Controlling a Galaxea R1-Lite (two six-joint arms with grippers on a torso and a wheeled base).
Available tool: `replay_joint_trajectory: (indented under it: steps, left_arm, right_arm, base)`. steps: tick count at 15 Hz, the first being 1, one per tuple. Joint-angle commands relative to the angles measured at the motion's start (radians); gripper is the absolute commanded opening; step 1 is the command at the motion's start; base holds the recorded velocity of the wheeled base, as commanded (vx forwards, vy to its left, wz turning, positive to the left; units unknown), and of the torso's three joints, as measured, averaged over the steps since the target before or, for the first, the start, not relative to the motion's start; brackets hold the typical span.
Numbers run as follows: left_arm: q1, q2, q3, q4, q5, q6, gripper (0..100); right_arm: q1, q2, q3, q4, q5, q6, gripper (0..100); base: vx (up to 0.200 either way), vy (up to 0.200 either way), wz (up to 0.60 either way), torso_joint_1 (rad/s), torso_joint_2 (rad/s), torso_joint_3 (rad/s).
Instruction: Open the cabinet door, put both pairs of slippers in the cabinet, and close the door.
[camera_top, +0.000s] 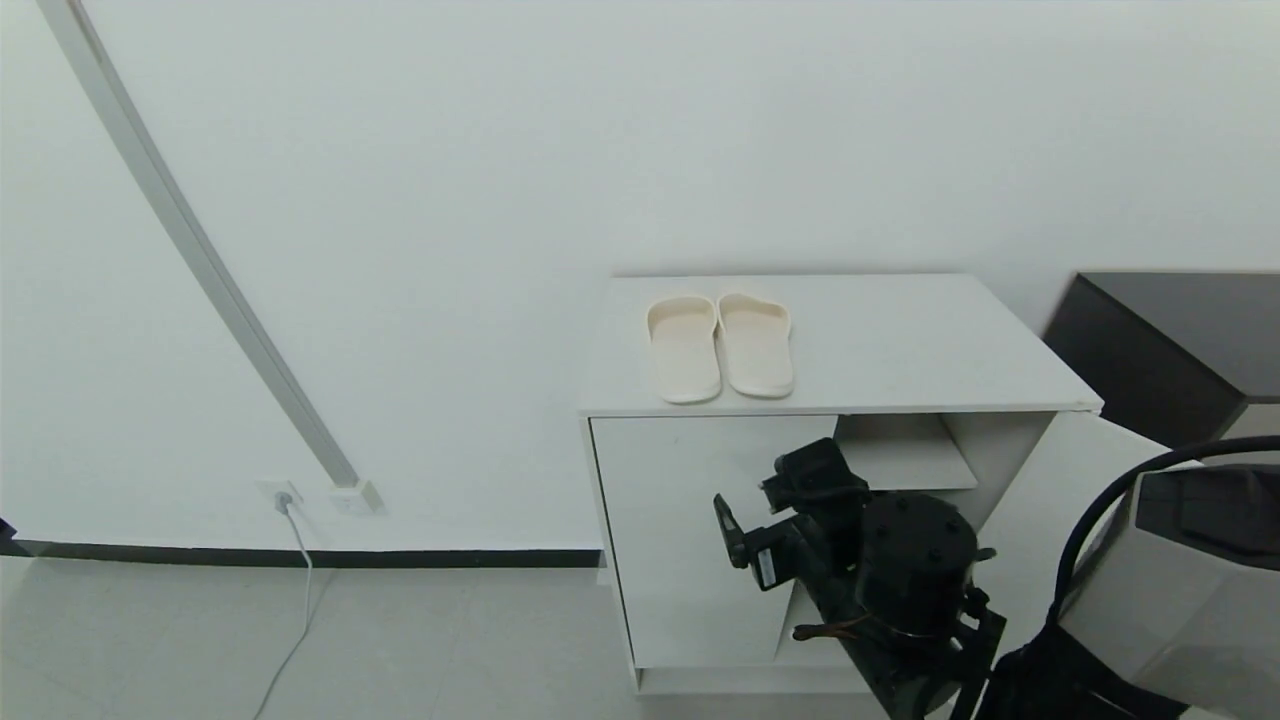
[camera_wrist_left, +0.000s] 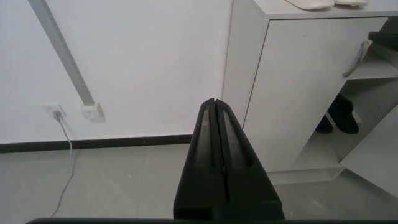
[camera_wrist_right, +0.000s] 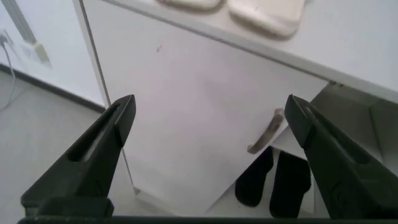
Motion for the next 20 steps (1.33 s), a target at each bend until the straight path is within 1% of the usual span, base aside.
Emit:
replay_joint_trajectory:
  steps: [1,3,4,6,7,8,12,14,16,20]
  left_arm:
    - [0.000,0.001,0.000,0.000,0.000,0.000,0]
    - [0.000,0.001,0.000,0.000,0.000,0.000,0]
    - [0.000,0.001,0.000,0.000,0.000,0.000,0]
    - [0.000,0.001,0.000,0.000,0.000,-0.001,0]
    - [0.000,0.001,0.000,0.000,0.000,0.000,0]
    - [0.000,0.001,0.000,0.000,0.000,0.000,0]
    - [0.000,0.001,0.000,0.000,0.000,0.000,0]
    - [0.000,0.001,0.000,0.000,0.000,0.000,0]
    - [0.000,0.001,0.000,0.000,0.000,0.000,0]
    - [0.000,0.001,0.000,0.000,0.000,0.000,0]
  right_arm:
    - [0.008,-0.111,-0.157,0.257,-0.002,0.067,100]
    - [0.020,-0.190,-0.341,0.590,-0.043,0.172,100]
    - [0.023,-0.200,-0.402,0.677,-0.069,0.202,100]
    - [0.029,-0.181,-0.609,0.890,-0.184,0.294,100]
    - [0.027,-0.170,-0.646,0.912,-0.196,0.301,100]
    - [0.029,-0.166,-0.652,0.913,-0.201,0.301,100]
    - [0.029,-0.147,-0.641,0.910,-0.207,0.318,100]
    - [0.037,-0.146,-0.614,0.906,-0.218,0.330,100]
    - [0.035,-0.134,-0.591,0.890,-0.218,0.340,100]
    - [0.032,-0.114,-0.588,0.872,-0.216,0.347,100]
  base:
    - [0.000,0.000,0.00,0.000,0.00,0.000]
    - [0.000,0.000,0.00,0.000,0.00,0.000]
    - [0.000,0.000,0.00,0.000,0.00,0.000]
    - [0.000,0.000,0.00,0.000,0.00,0.000]
    - [0.000,0.000,0.00,0.000,0.00,0.000]
    - [0.000,0.000,0.00,0.000,0.00,0.000]
    - [0.000,0.000,0.00,0.000,0.00,0.000]
    - [0.000,0.000,0.00,0.000,0.00,0.000]
    - [0.200,0.000,0.00,0.000,0.00,0.005]
    - [0.200,0.000,0.00,0.005,0.00,0.002]
